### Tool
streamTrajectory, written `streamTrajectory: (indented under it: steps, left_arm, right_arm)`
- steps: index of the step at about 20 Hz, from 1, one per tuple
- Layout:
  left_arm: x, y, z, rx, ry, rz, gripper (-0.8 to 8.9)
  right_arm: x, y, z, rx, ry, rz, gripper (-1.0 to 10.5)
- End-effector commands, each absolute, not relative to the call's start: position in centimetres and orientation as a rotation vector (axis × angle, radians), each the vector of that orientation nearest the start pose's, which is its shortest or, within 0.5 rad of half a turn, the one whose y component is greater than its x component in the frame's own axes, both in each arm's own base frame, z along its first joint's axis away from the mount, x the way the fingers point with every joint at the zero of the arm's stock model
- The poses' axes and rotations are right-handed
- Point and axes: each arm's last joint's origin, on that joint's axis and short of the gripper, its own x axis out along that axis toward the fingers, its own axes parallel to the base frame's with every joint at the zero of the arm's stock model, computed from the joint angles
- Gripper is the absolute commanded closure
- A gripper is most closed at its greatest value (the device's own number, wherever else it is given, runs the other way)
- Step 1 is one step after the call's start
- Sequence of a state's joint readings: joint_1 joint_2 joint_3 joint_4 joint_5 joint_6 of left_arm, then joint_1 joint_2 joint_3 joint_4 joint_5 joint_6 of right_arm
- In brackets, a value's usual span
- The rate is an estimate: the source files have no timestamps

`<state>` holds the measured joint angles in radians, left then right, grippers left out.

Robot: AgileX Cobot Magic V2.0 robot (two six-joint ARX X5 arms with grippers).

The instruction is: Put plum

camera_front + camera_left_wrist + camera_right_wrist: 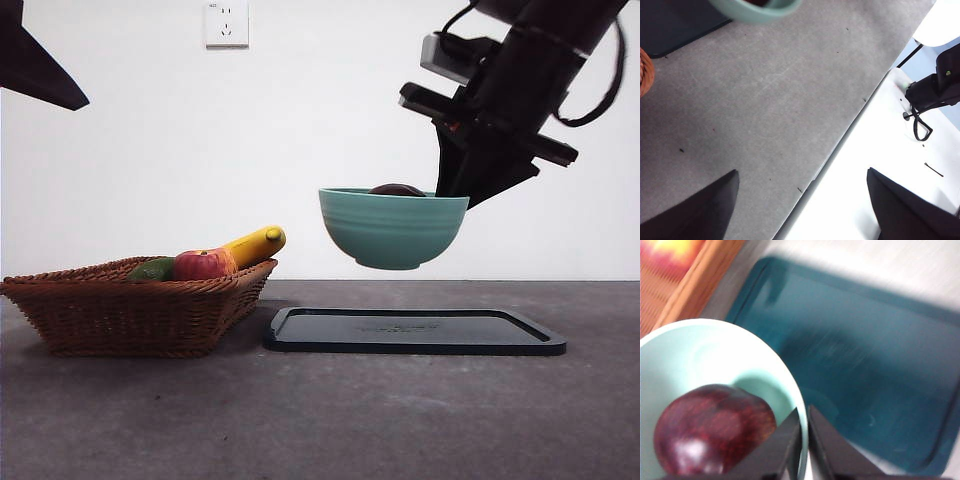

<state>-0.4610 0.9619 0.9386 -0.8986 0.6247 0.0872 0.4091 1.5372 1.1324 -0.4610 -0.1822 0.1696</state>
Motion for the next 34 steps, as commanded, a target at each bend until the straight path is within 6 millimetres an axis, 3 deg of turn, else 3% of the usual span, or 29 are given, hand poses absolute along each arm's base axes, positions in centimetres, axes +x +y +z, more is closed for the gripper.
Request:
streamTrajectory:
  steps: [1, 5, 8, 11, 14, 18, 20, 24, 29, 34]
  left_arm:
    - [14.6, -9.3, 30.4, -0.006, 0.908, -1.055, 4.09]
    - [14.6, -9.2, 30.4, -0.006, 0.909, -1.055, 4.09]
    - [14.6, -9.2, 30.4, -0.006, 0.909, -1.054, 4.09]
    - [14.6, -9.2, 30.4, -0.006, 0.909, -1.054, 4.09]
    - [14.6, -9.2, 30.4, -0.006, 0.909, -1.054, 4.09]
    - [14.6, -9.2, 30.4, -0.006, 0.909, -1.055, 4.09]
    - [14.6, -9.2, 30.4, -0.006, 0.909, -1.054, 4.09]
    - [14.6, -9.2, 30.4, -0.003, 0.907, -1.056, 4.09]
    - [14.6, -9.3, 30.4, -0.003, 0.902, -1.056, 4.09]
    - [14.6, -9.3, 30.5, 0.0, 0.9, -1.058, 4.09]
  right_arm:
    - [32.1, 13.4, 25.1, 0.043, 0.909, 0.462, 9.4]
    - [36.4, 13.2, 22.9, 0.042, 0.944, 0.423, 9.4]
    - [37.8, 13.2, 21.0, 0.045, 0.96, 0.41, 9.4]
    - [38.4, 13.4, 19.1, 0.042, 1.002, 0.404, 9.4]
    - [38.5, 13.4, 18.9, 0.041, 1.008, 0.403, 9.4]
    - [38.2, 13.3, 19.2, 0.048, 1.02, 0.396, 7.4]
    - [37.8, 13.2, 20.7, 0.045, 0.983, 0.389, 7.4]
    - [35.2, 12.3, 27.0, 0.046, 0.851, 0.401, 7.4]
    - [28.2, 10.1, 34.9, 0.055, 0.751, 0.455, 7.4]
    - [22.1, 8.1, 38.3, 0.042, 0.72, 0.466, 7.4]
